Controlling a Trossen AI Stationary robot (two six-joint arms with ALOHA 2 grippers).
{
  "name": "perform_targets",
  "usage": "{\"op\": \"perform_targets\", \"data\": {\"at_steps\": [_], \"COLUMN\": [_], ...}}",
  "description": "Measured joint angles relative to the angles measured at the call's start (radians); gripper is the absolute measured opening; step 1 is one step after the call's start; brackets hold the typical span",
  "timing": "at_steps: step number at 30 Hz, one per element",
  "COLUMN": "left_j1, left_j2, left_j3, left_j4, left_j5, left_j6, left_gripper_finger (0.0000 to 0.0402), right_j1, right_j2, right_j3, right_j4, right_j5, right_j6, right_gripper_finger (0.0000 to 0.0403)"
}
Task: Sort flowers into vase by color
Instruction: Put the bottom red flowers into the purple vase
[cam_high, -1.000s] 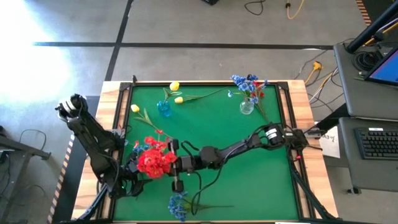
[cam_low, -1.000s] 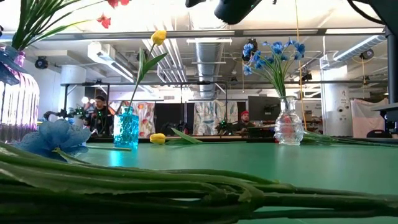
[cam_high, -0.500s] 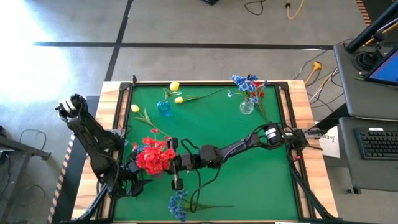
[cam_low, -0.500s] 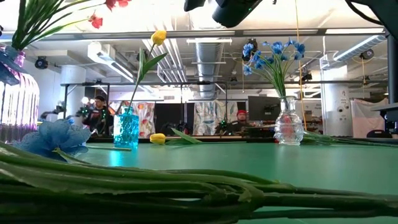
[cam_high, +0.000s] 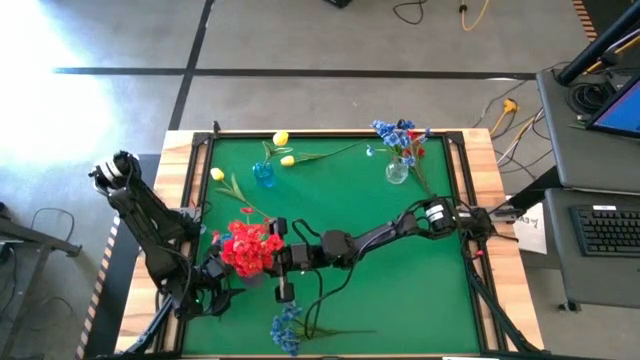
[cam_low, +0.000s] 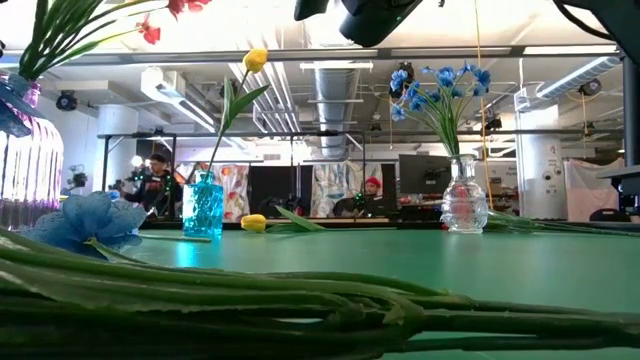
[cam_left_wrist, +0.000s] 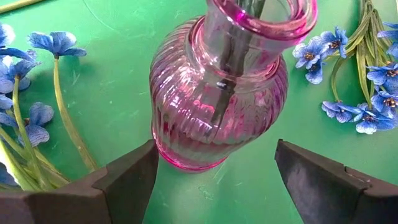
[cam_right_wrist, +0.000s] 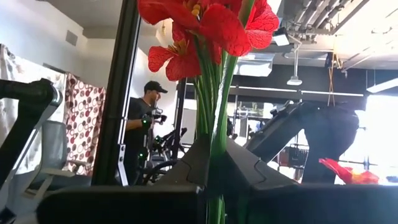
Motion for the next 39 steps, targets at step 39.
{"op": "perform_targets", "data": {"at_steps": [39], "left_j1": [0.000], "left_j2": [0.000], "left_j3": [0.000], "left_j4": [-0.002], "left_j5": [-0.001], "left_j6": [0.000], "left_gripper_finger": [0.0311], "right_j1": [-0.006], "right_j2": [0.002], "right_j3": [0.021], "right_j4": [-0.028], "right_j5": [-0.001], "right_j6": [0.038], "right_gripper_finger": [0.0018]}}
